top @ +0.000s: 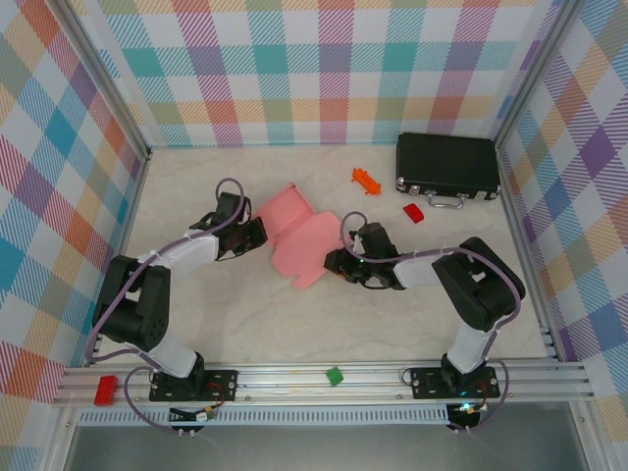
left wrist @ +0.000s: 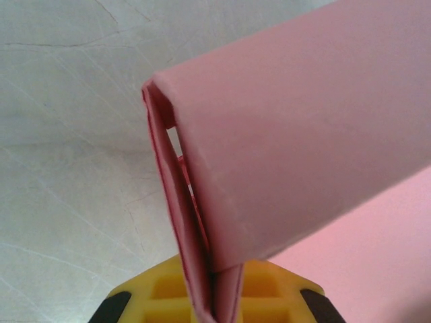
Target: Fold the paper box
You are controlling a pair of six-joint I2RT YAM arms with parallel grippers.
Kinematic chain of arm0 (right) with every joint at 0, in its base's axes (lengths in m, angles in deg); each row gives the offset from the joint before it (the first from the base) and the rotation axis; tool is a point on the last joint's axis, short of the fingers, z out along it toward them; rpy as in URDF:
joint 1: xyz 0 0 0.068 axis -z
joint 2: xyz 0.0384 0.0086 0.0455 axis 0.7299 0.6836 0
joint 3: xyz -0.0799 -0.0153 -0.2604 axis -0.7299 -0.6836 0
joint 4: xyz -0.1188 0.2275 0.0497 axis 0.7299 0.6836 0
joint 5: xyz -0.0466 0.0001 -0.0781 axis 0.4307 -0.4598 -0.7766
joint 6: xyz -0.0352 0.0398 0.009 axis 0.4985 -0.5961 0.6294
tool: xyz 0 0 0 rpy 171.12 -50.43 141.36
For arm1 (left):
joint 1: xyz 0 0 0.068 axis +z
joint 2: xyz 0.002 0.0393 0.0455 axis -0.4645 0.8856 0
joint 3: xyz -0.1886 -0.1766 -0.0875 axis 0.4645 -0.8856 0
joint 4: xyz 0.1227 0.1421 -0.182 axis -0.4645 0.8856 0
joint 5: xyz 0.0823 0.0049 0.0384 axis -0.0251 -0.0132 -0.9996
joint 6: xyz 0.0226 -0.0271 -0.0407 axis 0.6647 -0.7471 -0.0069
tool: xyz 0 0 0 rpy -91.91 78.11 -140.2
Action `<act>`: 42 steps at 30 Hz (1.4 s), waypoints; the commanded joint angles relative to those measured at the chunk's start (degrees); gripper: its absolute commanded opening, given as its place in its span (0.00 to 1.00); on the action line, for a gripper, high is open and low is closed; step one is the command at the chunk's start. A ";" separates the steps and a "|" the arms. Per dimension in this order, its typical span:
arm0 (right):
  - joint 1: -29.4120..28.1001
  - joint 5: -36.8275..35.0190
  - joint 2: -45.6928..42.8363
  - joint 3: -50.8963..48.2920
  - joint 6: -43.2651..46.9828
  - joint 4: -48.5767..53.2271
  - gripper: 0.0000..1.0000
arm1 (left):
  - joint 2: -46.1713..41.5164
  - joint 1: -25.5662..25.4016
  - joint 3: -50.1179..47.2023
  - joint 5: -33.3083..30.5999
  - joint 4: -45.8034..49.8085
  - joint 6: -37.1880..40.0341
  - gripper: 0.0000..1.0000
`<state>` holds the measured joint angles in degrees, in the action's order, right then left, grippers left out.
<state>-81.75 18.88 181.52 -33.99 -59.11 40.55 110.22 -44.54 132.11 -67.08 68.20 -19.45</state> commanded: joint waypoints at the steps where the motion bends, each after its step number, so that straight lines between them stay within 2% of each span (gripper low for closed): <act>1: -1.19 1.55 1.81 1.65 -1.47 -4.98 0.35 | -1.40 -0.72 -0.72 0.37 -1.65 -1.27 0.04; 6: -2.10 -0.80 1.23 2.42 -1.78 -2.75 0.21 | -1.38 -0.72 -1.05 0.64 -1.84 -1.69 0.05; 10: -2.13 -3.64 -1.54 4.64 1.37 6.41 0.12 | -1.57 -0.72 -1.13 1.00 -1.81 -1.62 0.09; 17: -2.13 -7.93 -5.92 6.39 5.38 16.39 0.00 | -1.15 -0.72 -1.38 2.22 -2.45 -1.67 0.12; 20: -2.13 -7.72 -6.55 7.05 5.94 18.50 0.00 | -1.05 -0.72 -1.21 2.72 -2.41 -1.66 0.14; 28: -1.96 -8.83 -8.25 11.67 11.02 32.78 0.00 | -3.63 -0.72 -1.98 4.94 -1.69 0.27 0.36; 31: -1.63 -7.97 -8.83 13.02 12.57 37.11 0.00 | -5.25 -0.73 -2.48 5.91 -0.57 1.52 0.49; 35: -0.95 -6.94 -10.05 15.45 16.23 44.25 0.00 | -10.33 -0.78 -3.44 7.23 2.67 4.49 0.59; 39: 0.11 -7.02 -10.89 18.65 20.06 51.08 0.00 | -17.43 -0.76 -3.60 8.12 8.56 8.02 0.73; 42: 1.05 -7.12 -10.40 21.65 22.98 56.24 0.00 | -21.63 -0.80 -3.42 9.44 12.59 10.08 0.77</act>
<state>-81.42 11.13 172.48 -15.19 -41.16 88.03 92.13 -44.76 128.76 -59.91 75.00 -12.92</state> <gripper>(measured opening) 0.063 0.763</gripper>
